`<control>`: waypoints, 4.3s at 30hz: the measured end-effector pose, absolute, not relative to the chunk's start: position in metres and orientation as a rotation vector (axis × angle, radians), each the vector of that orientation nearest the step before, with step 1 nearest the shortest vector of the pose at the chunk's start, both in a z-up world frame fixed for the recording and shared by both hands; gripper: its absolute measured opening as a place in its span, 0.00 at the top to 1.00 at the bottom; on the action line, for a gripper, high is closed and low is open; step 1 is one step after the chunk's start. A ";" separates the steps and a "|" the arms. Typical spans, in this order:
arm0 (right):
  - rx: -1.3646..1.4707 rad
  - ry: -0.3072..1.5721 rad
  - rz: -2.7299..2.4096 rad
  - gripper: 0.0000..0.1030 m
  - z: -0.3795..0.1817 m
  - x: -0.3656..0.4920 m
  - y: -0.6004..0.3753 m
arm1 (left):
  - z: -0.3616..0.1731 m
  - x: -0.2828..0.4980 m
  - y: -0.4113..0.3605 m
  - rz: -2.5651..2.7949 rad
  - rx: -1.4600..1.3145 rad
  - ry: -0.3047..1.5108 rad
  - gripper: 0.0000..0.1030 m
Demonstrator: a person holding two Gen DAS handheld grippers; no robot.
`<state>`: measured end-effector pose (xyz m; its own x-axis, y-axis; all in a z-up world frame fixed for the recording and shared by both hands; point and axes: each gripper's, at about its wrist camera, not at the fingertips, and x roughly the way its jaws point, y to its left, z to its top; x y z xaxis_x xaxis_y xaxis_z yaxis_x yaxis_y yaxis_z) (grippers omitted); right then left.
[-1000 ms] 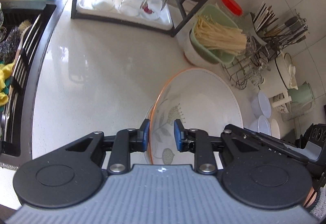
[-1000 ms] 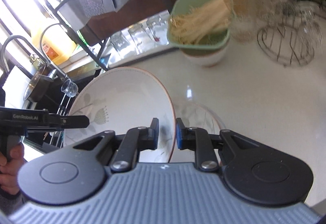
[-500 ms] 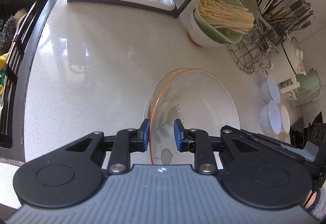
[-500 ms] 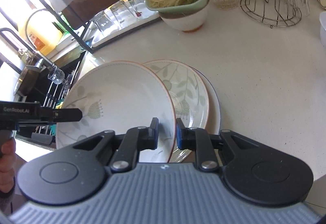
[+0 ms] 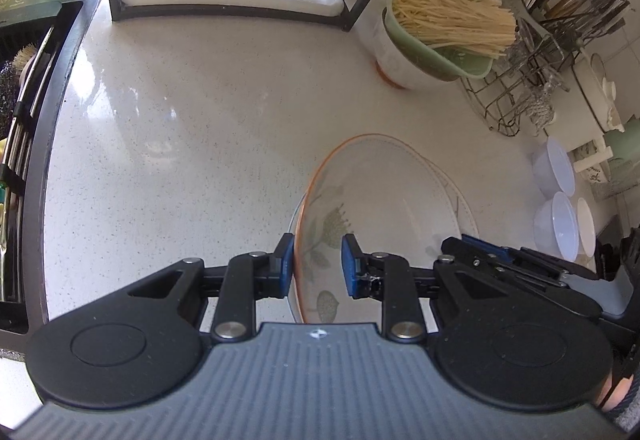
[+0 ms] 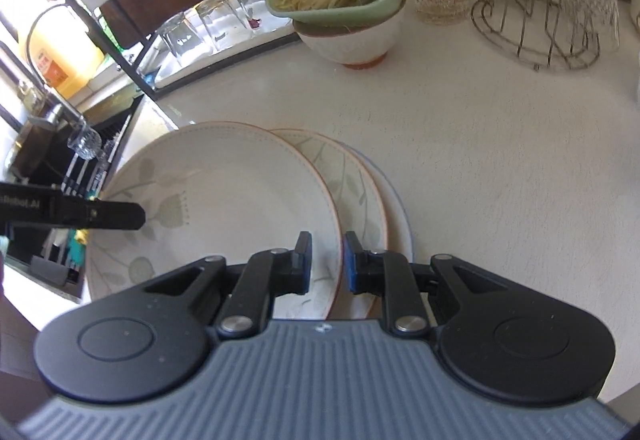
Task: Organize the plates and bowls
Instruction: 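Lift the second leaf plate with both grippers and carry it over the plate stack, then lower the leaf plate onto the stack and open both grippers, then move both grippers toward the translucent plastic bowls beside the cooker, then close both grippers on the rim of one translucent plastic bowl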
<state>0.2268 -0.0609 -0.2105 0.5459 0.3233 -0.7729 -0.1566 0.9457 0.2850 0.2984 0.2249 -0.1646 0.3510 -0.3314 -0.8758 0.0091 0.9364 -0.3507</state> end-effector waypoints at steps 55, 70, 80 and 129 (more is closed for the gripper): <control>0.120 0.616 0.330 0.81 -0.083 0.112 -0.119 | -0.024 0.157 0.105 -0.126 -0.267 0.801 0.72; 0.164 0.576 0.234 0.81 -0.066 0.079 -0.143 | -0.038 0.158 0.099 -0.202 -0.256 0.824 0.72; 0.178 0.548 0.077 0.80 -0.077 0.081 -0.153 | -0.056 0.199 0.083 -0.341 -0.222 0.862 0.71; 0.619 0.932 -0.023 0.79 -0.231 0.180 -0.361 | -0.209 0.355 -0.160 -0.572 -0.137 1.210 0.78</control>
